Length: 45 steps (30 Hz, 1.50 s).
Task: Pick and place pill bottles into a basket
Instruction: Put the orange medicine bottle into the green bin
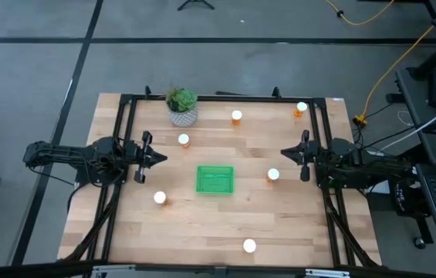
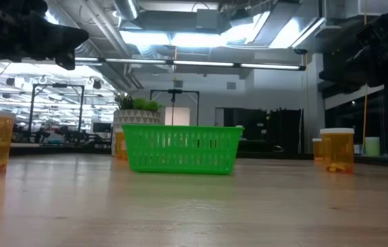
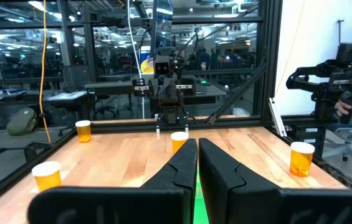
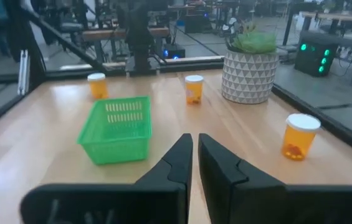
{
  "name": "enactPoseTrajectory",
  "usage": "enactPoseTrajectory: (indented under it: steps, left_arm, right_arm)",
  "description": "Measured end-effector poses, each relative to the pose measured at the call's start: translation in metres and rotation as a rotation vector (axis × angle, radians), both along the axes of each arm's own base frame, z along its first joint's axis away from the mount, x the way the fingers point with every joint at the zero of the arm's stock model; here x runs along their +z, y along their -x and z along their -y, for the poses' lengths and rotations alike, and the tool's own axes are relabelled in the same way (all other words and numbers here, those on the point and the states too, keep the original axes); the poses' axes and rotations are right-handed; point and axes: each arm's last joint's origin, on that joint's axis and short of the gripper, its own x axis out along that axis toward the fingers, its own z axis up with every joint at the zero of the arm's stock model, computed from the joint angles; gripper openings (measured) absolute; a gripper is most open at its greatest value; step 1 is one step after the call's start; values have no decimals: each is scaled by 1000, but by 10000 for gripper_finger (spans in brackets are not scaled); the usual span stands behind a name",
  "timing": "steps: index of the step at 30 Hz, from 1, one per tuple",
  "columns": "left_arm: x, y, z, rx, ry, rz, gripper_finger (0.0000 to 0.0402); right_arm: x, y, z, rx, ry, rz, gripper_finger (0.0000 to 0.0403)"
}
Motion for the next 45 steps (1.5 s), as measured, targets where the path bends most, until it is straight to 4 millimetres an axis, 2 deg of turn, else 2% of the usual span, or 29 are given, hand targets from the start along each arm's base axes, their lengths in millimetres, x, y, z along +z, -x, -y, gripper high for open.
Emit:
enactPoseTrajectory:
  steps: [10, 21, 25, 30, 37, 41, 45]
  left_arm:
    - [0, 0, -1, 38, 5, -3, 9]
    - [-13, 0, -5, 164, 9, -132, 8]
    - [-11, 0, -5, 164, 31, -115, 7]
    - [-11, 0, -5, 162, 69, -112, 3]
    - [-9, 0, -5, 152, 91, -88, 3]
    - [-9, -1, -5, 157, 91, -94, 2]
    - [5, -1, -5, 173, 86, -69, 3]
  right_arm:
    - [6, 0, 0, -13, -155, 86, 32]
    - [5, 0, 0, -7, -79, 60, 32]
    - [7, -1, 0, -4, -71, 84, 30]
    - [6, 0, 0, 1, -28, 66, 6]
    - [3, 0, 0, 2, -4, 37, 5]
    - [9, -1, 0, 5, 33, 85, 3]
    - [13, -1, 0, 2, 55, 112, 2]
